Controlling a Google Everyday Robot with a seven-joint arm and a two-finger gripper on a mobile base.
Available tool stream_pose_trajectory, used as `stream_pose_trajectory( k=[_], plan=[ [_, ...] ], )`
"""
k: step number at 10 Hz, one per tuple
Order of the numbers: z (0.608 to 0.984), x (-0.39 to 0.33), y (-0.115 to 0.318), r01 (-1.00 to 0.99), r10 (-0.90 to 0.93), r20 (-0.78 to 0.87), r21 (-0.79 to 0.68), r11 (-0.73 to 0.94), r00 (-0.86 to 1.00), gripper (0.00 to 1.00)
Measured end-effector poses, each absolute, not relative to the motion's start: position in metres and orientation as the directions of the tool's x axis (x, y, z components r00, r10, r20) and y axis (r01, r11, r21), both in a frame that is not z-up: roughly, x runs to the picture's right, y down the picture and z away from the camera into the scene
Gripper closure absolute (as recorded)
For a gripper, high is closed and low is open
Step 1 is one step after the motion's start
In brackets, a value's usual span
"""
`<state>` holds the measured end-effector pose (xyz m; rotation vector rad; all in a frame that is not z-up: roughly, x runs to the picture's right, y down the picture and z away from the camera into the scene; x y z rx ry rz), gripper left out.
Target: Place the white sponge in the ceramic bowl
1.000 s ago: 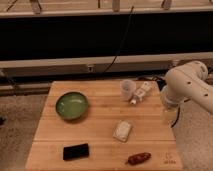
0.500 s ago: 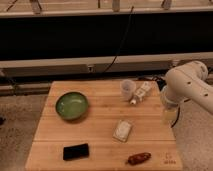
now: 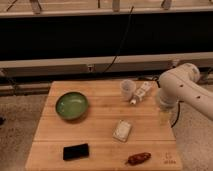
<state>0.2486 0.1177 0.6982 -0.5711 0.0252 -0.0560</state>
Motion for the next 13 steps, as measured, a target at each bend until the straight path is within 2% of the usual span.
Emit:
stream_pose_trajectory(
  k=[8, 13],
  plan=[
    [0.725, 0.195, 0.144, 0.304, -0.302, 0.096, -0.543, 0.783, 0.948, 0.2],
    [0.745, 0.169, 0.168, 0.486, -0.465, 0.187, -0.543, 0.685, 0.865, 0.2]
  ],
)
